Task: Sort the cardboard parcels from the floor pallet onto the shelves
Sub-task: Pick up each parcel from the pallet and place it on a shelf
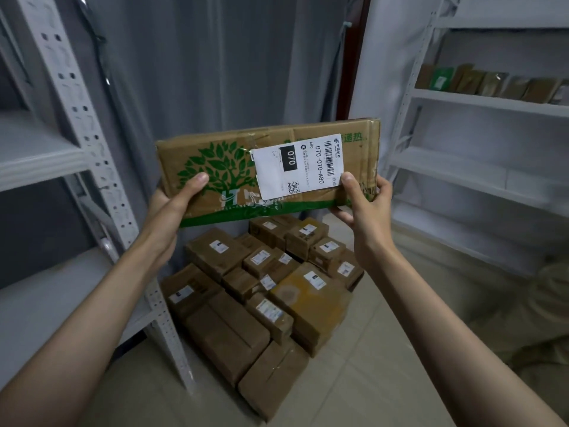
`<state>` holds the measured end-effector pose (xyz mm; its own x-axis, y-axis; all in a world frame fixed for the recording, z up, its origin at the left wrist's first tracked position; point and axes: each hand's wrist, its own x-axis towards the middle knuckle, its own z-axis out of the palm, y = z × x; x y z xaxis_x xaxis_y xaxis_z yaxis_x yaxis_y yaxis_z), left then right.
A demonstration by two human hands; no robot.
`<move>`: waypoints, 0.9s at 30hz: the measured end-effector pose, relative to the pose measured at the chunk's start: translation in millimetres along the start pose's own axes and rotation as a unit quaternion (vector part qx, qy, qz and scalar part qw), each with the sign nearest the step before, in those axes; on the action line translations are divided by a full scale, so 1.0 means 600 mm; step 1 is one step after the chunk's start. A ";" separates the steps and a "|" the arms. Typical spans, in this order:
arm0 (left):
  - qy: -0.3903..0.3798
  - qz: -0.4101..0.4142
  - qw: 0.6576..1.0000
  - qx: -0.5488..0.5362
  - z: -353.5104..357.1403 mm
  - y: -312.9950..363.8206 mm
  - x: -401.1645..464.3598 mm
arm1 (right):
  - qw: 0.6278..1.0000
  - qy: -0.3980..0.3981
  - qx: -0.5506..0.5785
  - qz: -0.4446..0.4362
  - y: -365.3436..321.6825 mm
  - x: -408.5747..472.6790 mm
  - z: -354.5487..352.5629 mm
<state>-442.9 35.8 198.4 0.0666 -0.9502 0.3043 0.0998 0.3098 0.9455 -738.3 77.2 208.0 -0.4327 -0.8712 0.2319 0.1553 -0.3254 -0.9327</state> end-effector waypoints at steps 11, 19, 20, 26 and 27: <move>-0.043 -0.041 0.998 0.032 0.231 -0.100 0.084 | 0.999 0.011 0.005 0.047 0.045 0.156 -0.189; -0.033 -0.084 0.996 0.023 0.339 -0.232 0.226 | 0.996 0.022 -0.030 0.076 0.153 0.353 -0.228; -0.031 -0.090 0.995 0.018 0.350 -0.255 0.250 | 0.996 0.021 -0.038 0.081 0.170 0.385 -0.228; 0.040 -0.150 0.988 -0.011 0.387 -0.390 0.389 | 0.988 -0.003 -0.087 0.131 0.265 0.571 -0.203; 0.045 -0.160 0.986 -0.007 0.392 -0.409 0.408 | 0.987 -0.007 -0.091 0.132 0.279 0.602 -0.199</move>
<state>-684.8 -280.4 68.0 0.1164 -0.9930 -0.0220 0.1442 -0.0050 0.9895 -974.5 -248.1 103.0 -0.3864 -0.9220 -0.0242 0.0992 -0.0154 -0.9949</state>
